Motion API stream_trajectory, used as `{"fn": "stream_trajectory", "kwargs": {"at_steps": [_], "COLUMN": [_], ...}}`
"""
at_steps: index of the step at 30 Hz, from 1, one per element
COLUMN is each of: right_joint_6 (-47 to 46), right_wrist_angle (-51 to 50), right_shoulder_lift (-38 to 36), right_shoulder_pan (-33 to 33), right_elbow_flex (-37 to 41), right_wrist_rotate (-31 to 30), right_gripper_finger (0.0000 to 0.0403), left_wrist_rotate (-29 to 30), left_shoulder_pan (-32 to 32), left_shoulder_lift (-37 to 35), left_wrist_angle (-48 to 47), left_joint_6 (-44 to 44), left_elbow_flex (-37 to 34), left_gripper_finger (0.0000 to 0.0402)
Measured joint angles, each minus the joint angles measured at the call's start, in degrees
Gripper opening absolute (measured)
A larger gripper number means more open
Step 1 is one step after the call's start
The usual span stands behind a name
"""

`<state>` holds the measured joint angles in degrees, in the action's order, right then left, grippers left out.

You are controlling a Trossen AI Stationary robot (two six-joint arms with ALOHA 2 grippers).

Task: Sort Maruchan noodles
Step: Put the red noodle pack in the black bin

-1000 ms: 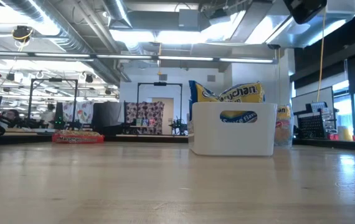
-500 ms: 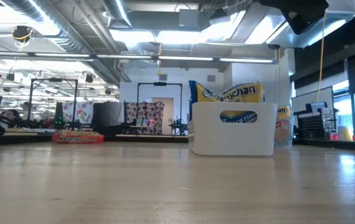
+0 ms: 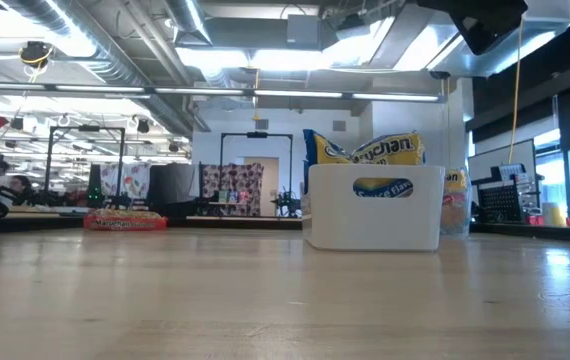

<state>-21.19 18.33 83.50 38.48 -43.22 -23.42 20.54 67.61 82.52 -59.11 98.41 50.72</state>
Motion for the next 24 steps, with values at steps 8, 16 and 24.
{"fn": "stream_trajectory", "kwargs": {"at_steps": [8,16,24], "right_joint_6": [0.01,0.36,0.66], "right_wrist_angle": [0.02,0.02,-0.54], "right_shoulder_lift": [0.00,-0.01,-0.02], "right_shoulder_pan": [0.00,0.00,-0.01], "right_elbow_flex": [0.00,0.00,0.00], "right_wrist_rotate": [0.03,0.04,-0.49], "right_gripper_finger": [0.0233,0.0233,0.0233], "left_wrist_rotate": [-5.54,0.53,31.75], "left_shoulder_pan": [-2.24,-4.87,-11.76], "left_shoulder_lift": [-0.32,-3.88,-7.15], "left_wrist_angle": [-3.82,-16.15,-11.58], "left_joint_6": [-1.41,-2.72,0.47], "left_elbow_flex": [2.60,13.08,20.60], "left_gripper_finger": [0.0144,0.0142,0.0142]}}
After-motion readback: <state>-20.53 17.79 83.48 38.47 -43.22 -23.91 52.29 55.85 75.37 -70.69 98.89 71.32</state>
